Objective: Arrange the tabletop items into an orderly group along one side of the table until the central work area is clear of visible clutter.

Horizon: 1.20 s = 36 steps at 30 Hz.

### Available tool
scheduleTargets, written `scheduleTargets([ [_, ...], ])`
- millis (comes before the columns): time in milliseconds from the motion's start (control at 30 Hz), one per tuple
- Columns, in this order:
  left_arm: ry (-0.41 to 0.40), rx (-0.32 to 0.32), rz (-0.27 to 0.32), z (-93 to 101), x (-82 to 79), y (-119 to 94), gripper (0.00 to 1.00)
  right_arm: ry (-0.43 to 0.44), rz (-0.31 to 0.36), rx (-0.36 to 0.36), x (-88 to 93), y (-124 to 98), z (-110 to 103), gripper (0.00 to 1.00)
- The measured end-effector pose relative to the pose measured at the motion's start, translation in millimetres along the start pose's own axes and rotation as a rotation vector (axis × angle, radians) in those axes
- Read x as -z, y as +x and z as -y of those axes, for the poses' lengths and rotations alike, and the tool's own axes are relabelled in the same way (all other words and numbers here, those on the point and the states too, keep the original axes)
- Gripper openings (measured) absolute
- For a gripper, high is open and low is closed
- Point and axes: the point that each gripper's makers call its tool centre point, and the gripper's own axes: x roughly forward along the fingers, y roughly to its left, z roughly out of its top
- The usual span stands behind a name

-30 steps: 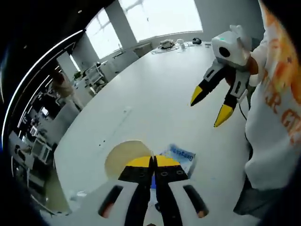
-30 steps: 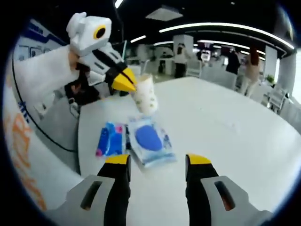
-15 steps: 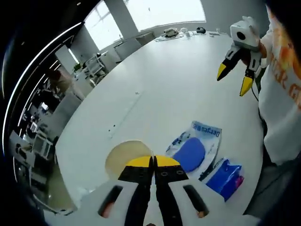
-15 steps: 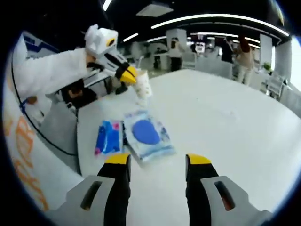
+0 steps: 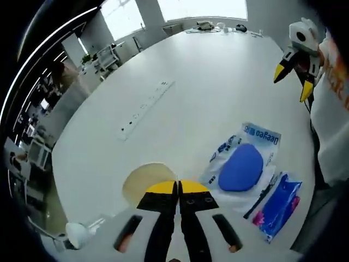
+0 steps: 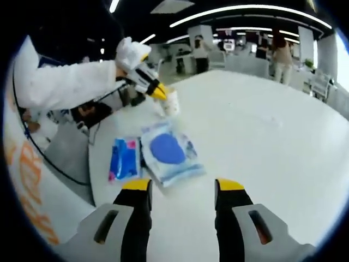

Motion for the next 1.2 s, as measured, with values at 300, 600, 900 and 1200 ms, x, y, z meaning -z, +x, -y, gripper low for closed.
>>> scheduleTargets([
  [300,-0.047,-0.008,-0.033,-5.4,25.2,17,0.00,0.095,-0.006,0.008,2.9,6,11,0.44],
  [600,-0.052,-0.042,0.001,-9.8,32.5,22,0.00,0.124,-0.015,-0.011,5.4,12,10,0.44],
  [900,-0.068,-0.057,0.023,-11.0,30.7,26,0.00,0.131,-0.008,-0.010,4.9,11,11,0.44],
  [1200,-0.072,-0.054,0.028,-5.3,30.5,30,0.01,0.147,-0.002,-0.009,4.5,9,10,0.44],
])
